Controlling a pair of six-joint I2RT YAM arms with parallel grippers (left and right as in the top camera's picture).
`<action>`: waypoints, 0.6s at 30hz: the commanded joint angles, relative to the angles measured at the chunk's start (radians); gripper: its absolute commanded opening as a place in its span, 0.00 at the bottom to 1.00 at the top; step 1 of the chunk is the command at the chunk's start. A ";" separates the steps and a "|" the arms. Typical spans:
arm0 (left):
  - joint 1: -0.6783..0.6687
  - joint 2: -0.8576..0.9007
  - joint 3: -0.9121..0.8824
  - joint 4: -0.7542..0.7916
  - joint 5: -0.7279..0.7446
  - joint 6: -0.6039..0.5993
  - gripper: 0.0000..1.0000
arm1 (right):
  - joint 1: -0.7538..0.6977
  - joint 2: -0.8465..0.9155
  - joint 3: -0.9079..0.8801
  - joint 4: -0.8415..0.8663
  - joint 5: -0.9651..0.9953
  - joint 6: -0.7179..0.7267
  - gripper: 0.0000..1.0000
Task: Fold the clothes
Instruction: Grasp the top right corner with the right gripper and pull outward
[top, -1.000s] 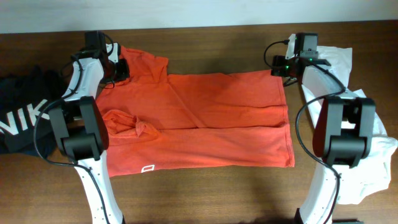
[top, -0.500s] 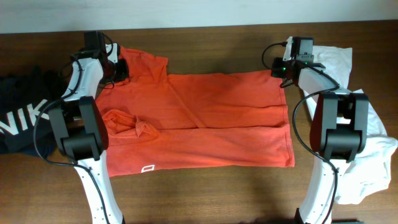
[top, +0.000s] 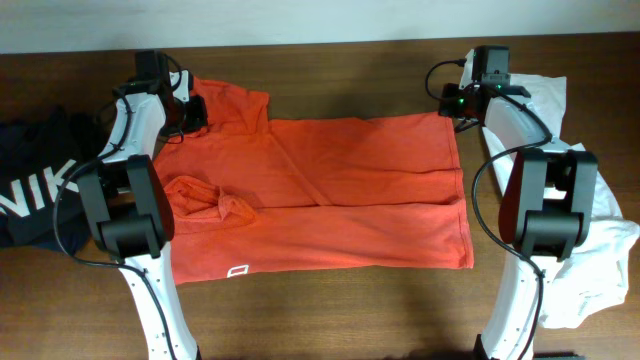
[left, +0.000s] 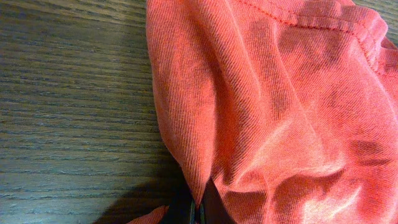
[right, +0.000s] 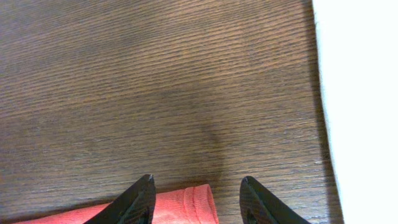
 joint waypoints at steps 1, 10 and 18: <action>0.005 0.011 -0.029 -0.023 -0.007 -0.006 0.00 | 0.016 0.024 -0.010 -0.002 -0.022 0.005 0.48; 0.005 0.011 -0.029 -0.023 -0.007 -0.006 0.00 | 0.040 0.057 -0.011 0.000 0.024 0.005 0.40; 0.005 0.011 -0.029 -0.024 -0.007 -0.006 0.00 | 0.040 0.056 -0.006 -0.008 0.110 0.005 0.29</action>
